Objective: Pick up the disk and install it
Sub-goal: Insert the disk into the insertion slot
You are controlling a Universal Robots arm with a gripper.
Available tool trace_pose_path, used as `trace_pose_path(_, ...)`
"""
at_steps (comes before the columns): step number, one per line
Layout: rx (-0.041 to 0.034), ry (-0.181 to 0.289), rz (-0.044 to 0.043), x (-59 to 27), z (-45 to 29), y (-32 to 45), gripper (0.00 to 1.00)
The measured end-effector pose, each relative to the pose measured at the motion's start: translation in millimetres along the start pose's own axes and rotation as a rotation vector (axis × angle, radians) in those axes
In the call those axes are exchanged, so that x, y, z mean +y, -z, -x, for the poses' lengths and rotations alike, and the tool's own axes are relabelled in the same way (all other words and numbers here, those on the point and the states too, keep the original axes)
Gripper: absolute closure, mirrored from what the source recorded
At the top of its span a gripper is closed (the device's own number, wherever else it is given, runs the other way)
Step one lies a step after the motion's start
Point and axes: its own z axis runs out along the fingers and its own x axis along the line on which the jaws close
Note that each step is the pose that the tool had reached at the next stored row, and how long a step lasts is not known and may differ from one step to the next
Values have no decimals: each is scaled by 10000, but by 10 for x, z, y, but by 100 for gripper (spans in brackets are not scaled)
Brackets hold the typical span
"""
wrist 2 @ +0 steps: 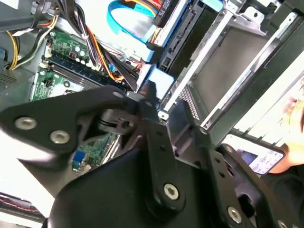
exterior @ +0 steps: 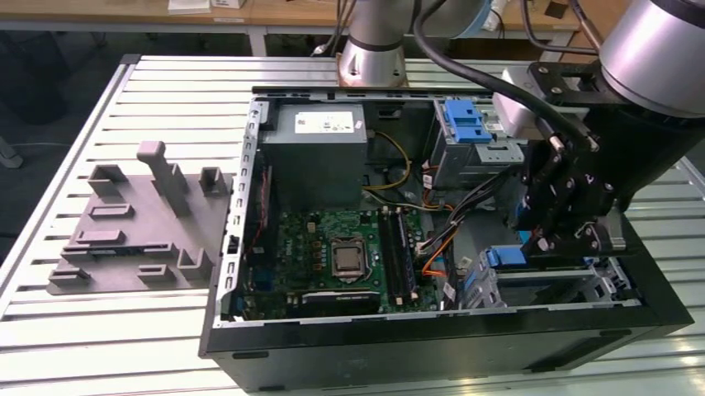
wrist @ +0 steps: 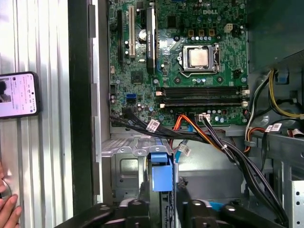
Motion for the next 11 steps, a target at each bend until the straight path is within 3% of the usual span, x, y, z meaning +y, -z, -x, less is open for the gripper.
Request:
trace_pose_path(1,0,0,0,0,0,-5,64)
trace_pose_path(6,0,0,-5,0,0,-32,87)
trace_pose_path(11,0,0,-6,0,0,-37,89)
